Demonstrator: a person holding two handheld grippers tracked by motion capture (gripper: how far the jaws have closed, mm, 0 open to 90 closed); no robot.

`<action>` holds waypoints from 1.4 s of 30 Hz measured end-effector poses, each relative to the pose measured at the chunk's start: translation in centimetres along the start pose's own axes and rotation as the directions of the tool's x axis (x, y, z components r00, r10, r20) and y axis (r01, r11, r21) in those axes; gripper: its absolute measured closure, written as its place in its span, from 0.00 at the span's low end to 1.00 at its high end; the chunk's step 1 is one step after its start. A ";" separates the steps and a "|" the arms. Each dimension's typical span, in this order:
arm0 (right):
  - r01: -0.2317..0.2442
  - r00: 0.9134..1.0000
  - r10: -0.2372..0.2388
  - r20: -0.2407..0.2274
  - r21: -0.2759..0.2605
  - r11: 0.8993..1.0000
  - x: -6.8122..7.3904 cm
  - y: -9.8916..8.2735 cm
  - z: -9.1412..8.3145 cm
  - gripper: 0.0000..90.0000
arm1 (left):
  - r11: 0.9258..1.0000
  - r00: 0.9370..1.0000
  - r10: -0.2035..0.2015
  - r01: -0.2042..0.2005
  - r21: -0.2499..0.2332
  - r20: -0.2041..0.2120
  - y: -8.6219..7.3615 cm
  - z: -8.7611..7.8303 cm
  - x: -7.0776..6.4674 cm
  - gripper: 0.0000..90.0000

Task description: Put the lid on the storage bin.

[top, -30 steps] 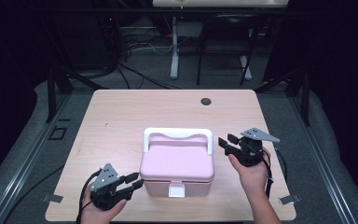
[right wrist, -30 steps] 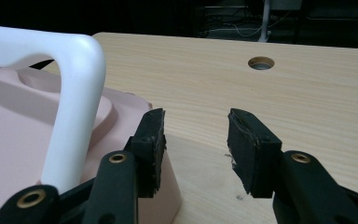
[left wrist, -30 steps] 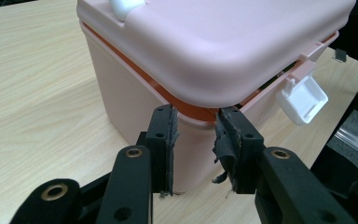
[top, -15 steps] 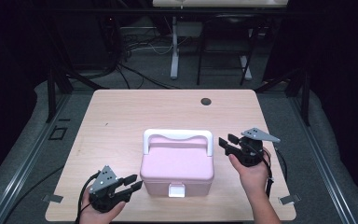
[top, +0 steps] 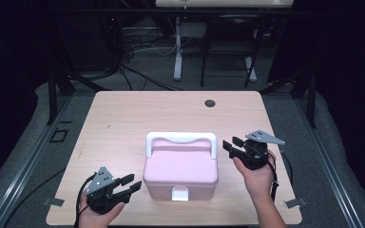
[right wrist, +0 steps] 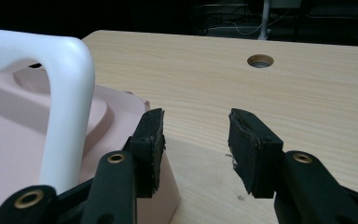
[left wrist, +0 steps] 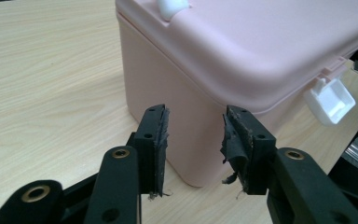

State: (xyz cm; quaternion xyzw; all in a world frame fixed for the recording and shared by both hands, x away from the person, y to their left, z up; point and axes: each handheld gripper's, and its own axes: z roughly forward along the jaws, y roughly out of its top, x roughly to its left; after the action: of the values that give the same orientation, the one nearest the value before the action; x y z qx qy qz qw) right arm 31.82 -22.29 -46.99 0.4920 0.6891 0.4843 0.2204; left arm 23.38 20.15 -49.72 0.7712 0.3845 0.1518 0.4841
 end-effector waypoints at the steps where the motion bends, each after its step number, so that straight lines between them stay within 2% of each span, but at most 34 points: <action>1: 0.000 1.000 0.000 -0.001 0.002 1.000 0.0 0.0 0.0 0.61 | 1.000 1.000 -0.004 0.004 0.002 -0.004 0.0 0.0 0.2 0.63; 11: 0.001 1.000 -0.001 -0.002 0.004 1.000 0.0 0.0 0.1 0.60 | 1.000 1.000 -0.008 0.008 0.000 -0.020 0.4 0.3 0.7 0.60; 28: -0.008 1.000 0.008 0.003 0.002 1.000 -0.3 0.0 -0.1 0.59 | 0.999 0.998 -0.032 0.030 -0.038 -0.058 1.6 1.4 2.5 0.59; 42: -0.008 1.000 0.008 0.006 0.033 0.999 -0.5 -0.3 0.4 0.57 | 0.998 0.996 -0.058 0.055 -0.044 -0.066 0.4 1.8 3.4 0.57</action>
State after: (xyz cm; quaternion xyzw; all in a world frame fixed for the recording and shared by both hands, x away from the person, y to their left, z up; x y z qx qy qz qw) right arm 32.21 -22.54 -47.56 0.4997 0.6943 0.4725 0.2122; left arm 26.90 21.47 -50.72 0.7441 0.4188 0.1719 0.4913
